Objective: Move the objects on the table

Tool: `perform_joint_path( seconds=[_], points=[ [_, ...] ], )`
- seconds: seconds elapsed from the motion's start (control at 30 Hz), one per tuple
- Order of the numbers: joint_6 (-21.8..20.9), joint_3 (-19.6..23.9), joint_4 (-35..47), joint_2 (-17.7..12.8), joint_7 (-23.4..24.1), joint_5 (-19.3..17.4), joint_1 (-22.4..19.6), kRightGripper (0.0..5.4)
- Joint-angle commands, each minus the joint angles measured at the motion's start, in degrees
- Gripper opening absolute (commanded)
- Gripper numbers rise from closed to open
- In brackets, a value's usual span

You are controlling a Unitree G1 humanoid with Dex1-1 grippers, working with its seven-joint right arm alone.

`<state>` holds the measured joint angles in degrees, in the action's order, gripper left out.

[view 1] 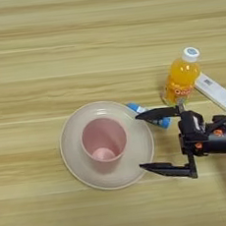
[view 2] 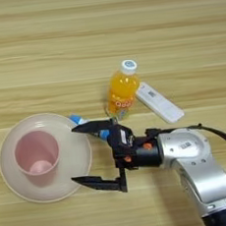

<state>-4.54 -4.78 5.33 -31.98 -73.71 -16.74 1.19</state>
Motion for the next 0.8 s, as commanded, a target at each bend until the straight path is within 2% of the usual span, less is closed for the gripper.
perform_joint_path(
  seconds=[0.03,0.37,0.8],
  points=[
    [-1.5,-0.1,-0.8,-0.1,4.7,3.0,-3.5,5.38],
    [-1.6,-1.5,-1.4,0.6,5.7,4.3,-3.6,5.38],
    [-0.8,-4.0,-1.0,3.6,7.7,4.8,-4.4,5.38]
  ],
)
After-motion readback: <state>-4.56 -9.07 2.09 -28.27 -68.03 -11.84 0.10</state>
